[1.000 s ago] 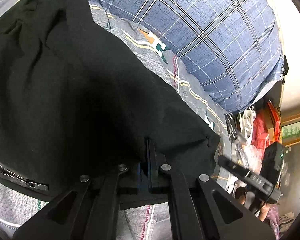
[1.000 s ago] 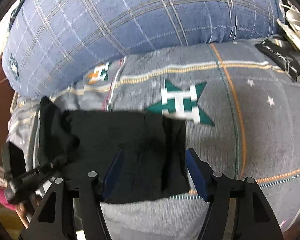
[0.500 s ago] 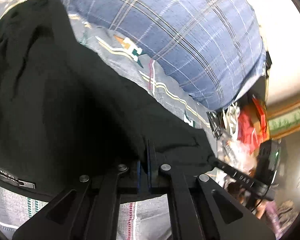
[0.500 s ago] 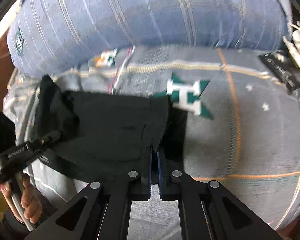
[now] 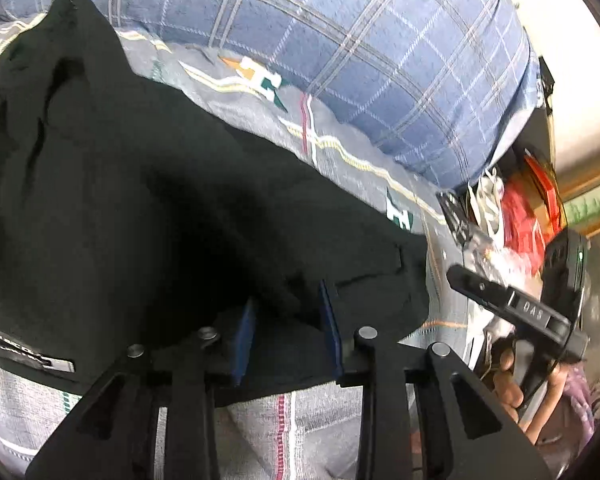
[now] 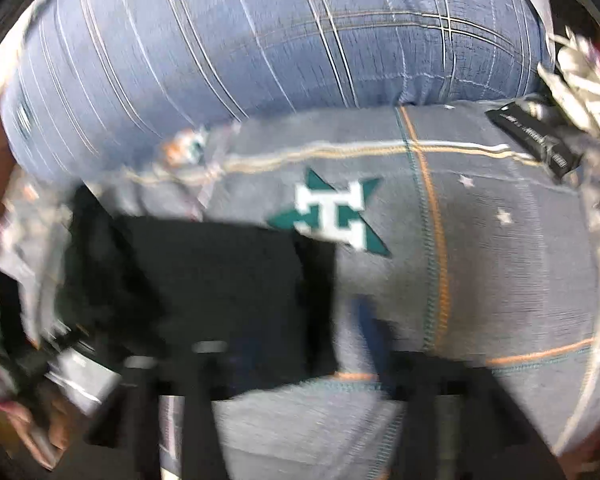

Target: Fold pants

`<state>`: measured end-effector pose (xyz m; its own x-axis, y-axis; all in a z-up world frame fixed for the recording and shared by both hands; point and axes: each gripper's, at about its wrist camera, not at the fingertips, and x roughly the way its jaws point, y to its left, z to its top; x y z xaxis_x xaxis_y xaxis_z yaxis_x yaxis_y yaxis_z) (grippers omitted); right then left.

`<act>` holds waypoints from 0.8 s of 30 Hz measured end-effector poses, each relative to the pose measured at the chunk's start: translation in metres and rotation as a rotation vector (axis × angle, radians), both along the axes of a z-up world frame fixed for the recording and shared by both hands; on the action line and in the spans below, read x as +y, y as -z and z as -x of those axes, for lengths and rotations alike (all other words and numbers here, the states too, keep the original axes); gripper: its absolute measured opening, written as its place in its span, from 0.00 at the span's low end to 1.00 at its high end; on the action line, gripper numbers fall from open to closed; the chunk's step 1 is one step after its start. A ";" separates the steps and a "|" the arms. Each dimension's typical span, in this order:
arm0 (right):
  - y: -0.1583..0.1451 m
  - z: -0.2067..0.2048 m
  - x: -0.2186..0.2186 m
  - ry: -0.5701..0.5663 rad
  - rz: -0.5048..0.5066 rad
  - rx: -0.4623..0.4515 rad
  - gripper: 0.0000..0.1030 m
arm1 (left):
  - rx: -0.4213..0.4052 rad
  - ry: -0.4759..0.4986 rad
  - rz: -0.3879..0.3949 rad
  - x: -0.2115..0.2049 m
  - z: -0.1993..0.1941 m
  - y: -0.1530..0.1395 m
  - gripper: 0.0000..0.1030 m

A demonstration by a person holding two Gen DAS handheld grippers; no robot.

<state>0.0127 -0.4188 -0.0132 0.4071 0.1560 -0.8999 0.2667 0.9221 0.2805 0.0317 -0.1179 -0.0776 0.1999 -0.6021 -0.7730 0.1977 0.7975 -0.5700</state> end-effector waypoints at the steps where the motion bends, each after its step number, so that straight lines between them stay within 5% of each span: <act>1: 0.004 -0.002 0.000 -0.005 -0.025 0.013 0.59 | 0.014 0.007 -0.001 -0.001 0.000 0.003 0.26; 4: 0.021 -0.009 0.006 -0.008 -0.053 0.061 0.56 | 0.013 0.011 -0.023 -0.004 0.000 0.005 0.22; 6: 0.033 -0.011 0.014 -0.044 -0.008 0.115 0.45 | 0.004 0.009 -0.028 -0.003 0.001 0.004 0.17; 8: 0.040 -0.010 0.020 -0.071 0.002 0.153 0.08 | -0.009 0.009 -0.032 -0.004 0.001 0.002 0.07; 9: 0.037 -0.009 0.024 -0.080 0.018 0.146 0.03 | -0.014 0.015 -0.030 -0.004 0.001 0.001 0.03; 13: 0.010 0.000 0.025 -0.073 0.069 0.053 0.03 | -0.033 0.033 0.014 -0.006 0.004 -0.007 0.03; 17: 0.032 -0.007 0.024 -0.070 0.081 0.139 0.04 | 0.048 0.031 -0.020 -0.007 -0.001 0.010 0.04; 20: 0.035 -0.010 0.020 -0.047 0.082 0.149 0.09 | 0.068 0.031 -0.005 -0.003 -0.002 0.007 0.19; 21: 0.025 -0.008 0.017 -0.031 0.075 0.111 0.10 | 0.047 0.032 0.005 -0.001 -0.002 -0.001 0.31; 23: 0.009 -0.004 0.013 -0.005 0.064 0.028 0.39 | -0.020 0.033 0.016 0.004 0.000 -0.020 0.48; 24: 0.005 -0.003 0.013 -0.003 0.063 0.001 0.45 | -0.055 0.033 0.021 0.007 0.000 -0.031 0.51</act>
<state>0.0154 -0.4057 -0.0184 0.4055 0.1005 -0.9086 0.2640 0.9387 0.2216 0.0316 -0.1109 -0.0470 0.2210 -0.6251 -0.7486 0.2554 0.7779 -0.5741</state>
